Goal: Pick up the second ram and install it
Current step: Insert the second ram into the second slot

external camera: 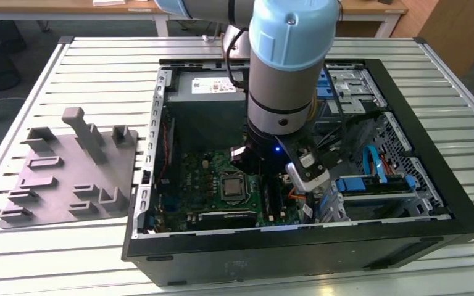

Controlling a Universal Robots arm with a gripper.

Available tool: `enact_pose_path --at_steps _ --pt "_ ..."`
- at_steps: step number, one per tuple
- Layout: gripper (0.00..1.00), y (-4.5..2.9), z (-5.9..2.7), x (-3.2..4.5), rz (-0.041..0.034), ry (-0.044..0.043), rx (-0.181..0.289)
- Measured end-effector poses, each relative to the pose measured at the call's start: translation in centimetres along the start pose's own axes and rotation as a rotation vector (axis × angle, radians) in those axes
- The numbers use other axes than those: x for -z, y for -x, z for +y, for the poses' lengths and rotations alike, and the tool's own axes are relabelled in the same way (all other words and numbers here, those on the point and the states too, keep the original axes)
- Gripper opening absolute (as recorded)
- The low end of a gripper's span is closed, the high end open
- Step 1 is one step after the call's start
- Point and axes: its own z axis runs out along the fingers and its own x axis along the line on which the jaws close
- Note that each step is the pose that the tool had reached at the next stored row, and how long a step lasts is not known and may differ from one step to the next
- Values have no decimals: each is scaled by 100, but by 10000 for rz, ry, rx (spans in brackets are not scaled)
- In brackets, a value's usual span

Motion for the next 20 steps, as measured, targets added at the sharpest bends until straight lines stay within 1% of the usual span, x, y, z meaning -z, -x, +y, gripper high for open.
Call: enact_pose_path --at_steps 3,5,7,14,17,20 --pt "14 1 17 -6 2 -10 1" --pt "14 1 21 -18 -3 6 2" --pt "14 1 20 -20 0 -10 0" --pt "14 2 20 -22 0 -12 1" --pt "14 3 20 -22 -2 -27 3" --pt "14 3 21 -11 -2 -28 24"
